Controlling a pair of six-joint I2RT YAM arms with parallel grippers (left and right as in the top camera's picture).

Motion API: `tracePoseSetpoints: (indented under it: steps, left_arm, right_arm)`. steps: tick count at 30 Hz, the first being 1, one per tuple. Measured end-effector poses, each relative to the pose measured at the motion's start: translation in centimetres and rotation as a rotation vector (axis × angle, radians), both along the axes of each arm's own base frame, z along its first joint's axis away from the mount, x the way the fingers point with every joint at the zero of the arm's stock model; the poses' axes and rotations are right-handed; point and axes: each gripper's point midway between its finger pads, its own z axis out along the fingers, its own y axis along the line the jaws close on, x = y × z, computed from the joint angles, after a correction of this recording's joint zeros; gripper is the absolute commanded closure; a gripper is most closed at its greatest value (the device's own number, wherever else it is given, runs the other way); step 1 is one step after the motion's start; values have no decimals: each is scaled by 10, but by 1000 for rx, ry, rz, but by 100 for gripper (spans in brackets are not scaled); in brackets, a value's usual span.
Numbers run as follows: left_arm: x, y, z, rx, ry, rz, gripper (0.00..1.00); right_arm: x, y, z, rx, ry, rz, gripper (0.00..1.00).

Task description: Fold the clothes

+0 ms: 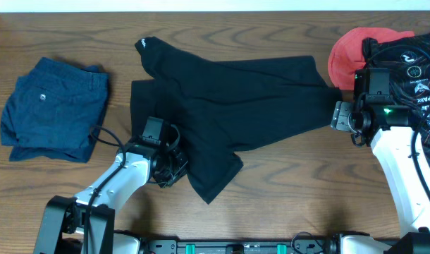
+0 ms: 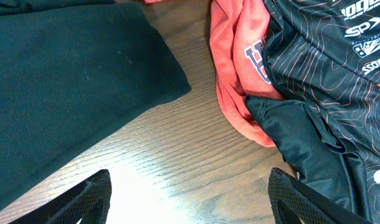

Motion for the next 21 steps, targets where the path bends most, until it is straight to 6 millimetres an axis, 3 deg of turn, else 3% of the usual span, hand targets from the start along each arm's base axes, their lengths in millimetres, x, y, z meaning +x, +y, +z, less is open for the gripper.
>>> tracePoseSetpoints:
  steps: [4, 7, 12, 21]
  left_arm:
    - [-5, -4, 0, -25, 21, -7, 94]
    - [-21, -1, -1, -28, 85, -21, 94]
    - [-35, 20, 5, -27, 141, -4, 94]
    - [-28, 64, 20, -33, 67, 74, 94]
  right_arm:
    - [-1, 0, 0, 1, 4, 0, 21]
    - [-1, 3, -1, 18, 4, 8, 22]
    - [-1, 14, -10, 79, 23, 34, 22]
    - [-22, 32, -89, 196, 231, 13, 23]
